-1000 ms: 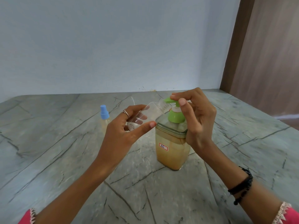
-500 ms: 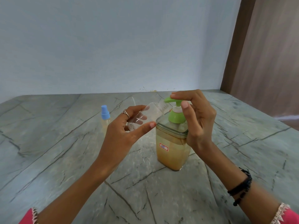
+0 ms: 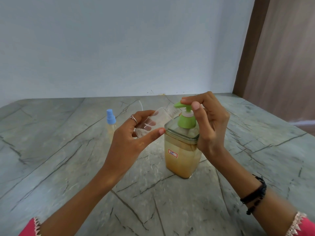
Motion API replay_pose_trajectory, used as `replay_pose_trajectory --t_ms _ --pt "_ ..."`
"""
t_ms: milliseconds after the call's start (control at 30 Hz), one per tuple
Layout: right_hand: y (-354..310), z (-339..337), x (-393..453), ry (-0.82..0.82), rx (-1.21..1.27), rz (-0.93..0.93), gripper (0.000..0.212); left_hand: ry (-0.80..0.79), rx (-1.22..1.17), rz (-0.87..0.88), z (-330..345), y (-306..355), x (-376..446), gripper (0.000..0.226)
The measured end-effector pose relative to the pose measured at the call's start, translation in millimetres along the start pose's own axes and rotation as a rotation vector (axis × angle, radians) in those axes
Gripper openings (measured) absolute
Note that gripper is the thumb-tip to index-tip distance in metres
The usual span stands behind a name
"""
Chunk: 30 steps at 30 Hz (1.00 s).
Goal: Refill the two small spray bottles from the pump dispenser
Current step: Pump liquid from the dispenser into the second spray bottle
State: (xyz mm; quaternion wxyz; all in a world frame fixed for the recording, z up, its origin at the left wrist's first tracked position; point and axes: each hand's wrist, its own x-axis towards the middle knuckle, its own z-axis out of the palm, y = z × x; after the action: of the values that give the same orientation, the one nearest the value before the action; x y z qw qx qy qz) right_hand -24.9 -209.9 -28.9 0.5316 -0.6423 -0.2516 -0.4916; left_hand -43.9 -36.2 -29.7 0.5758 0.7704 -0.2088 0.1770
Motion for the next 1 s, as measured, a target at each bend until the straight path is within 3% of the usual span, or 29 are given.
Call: replay_pose_trajectory --t_ms 500,1000 --pt "-9 3 8 0.029 -0.001 0.063 0.025 0.011 0.012 0.009 1 2 0 0.043" --pt "1 -3 0 -0.065 0.012 -0.029 0.027 0.007 0.021 0.019 0 5 -1 0.044"
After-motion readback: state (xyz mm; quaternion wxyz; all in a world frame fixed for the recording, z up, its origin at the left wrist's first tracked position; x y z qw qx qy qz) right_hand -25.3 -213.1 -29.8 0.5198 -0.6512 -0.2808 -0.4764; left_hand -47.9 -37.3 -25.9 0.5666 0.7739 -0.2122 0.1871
